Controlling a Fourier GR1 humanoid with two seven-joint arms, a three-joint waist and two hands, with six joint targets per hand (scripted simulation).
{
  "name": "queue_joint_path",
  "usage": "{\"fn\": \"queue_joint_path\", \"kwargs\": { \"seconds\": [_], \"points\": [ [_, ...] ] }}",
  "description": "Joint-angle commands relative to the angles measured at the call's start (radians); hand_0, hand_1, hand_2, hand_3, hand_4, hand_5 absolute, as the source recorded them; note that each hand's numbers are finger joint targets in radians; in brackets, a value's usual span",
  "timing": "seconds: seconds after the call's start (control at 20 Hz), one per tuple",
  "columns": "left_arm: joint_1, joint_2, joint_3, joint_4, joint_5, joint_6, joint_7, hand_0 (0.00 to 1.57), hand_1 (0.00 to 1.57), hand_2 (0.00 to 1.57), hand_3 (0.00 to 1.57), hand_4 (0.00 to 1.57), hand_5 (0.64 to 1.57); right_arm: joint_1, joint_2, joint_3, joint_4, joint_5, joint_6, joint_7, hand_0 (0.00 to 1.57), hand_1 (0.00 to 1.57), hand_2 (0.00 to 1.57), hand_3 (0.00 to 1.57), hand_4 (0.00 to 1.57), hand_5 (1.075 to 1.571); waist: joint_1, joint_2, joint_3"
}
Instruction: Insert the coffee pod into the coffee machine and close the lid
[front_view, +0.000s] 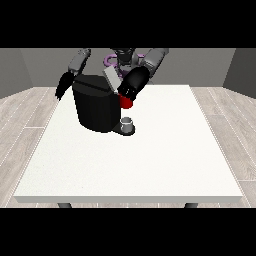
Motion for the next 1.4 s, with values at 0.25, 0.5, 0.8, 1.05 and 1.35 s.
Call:
{"fn": "queue_joint_path", "kwargs": {
  "seconds": [0.25, 0.5, 0.8, 1.05, 1.35],
  "points": [
    [-0.051, -0.001, 0.042, 0.001, 0.014, 0.047, -0.009, 1.23, 1.23, 1.20, 0.95, 0.00, 1.571, 0.000, 0.020, 0.011, 0.011, 0.012, -0.019, -0.037, 0.00, 0.00, 0.00, 0.00, 0.06, 1.571, -0.021, 0.039, -0.0006],
    [-0.001, 0.019, 0.034, 0.004, -0.003, 0.077, -0.076, 1.23, 1.23, 1.21, 0.97, 0.00, 1.571, 0.026, 0.019, 0.017, -0.013, 0.011, -0.014, -0.041, 0.00, 0.00, 0.00, 0.00, 0.10, 1.571, -0.022, 0.028, -0.0009],
    [-0.007, 0.039, 0.009, 0.002, -0.044, 0.098, -0.104, 1.04, 1.04, 1.05, 0.74, 0.00, 1.571, 0.010, 0.001, 0.025, -0.018, 0.038, -0.020, 0.001, 0.00, 0.00, 0.00, 0.00, 0.15, 1.571, -0.024, 0.032, -0.0008],
    [-0.045, 0.076, 0.006, 0.002, -0.073, 0.110, -0.107, 0.51, 0.51, 0.78, 0.60, 0.00, 1.571, -0.014, 0.022, 0.034, -0.013, 0.036, -0.025, -0.002, 0.00, 0.00, 0.00, 0.00, 0.16, 1.571, -0.026, 0.068, -0.0008],
    [-0.054, 0.080, 0.010, 0.020, -0.092, 0.136, -0.097, 0.00, 0.00, 0.57, 0.47, 0.00, 1.571, -0.064, -0.002, 0.025, -0.032, 0.055, -0.037, 0.053, 0.00, 0.00, 0.00, 0.00, 0.15, 1.571, -0.029, 0.083, -0.0010]
  ]
}}
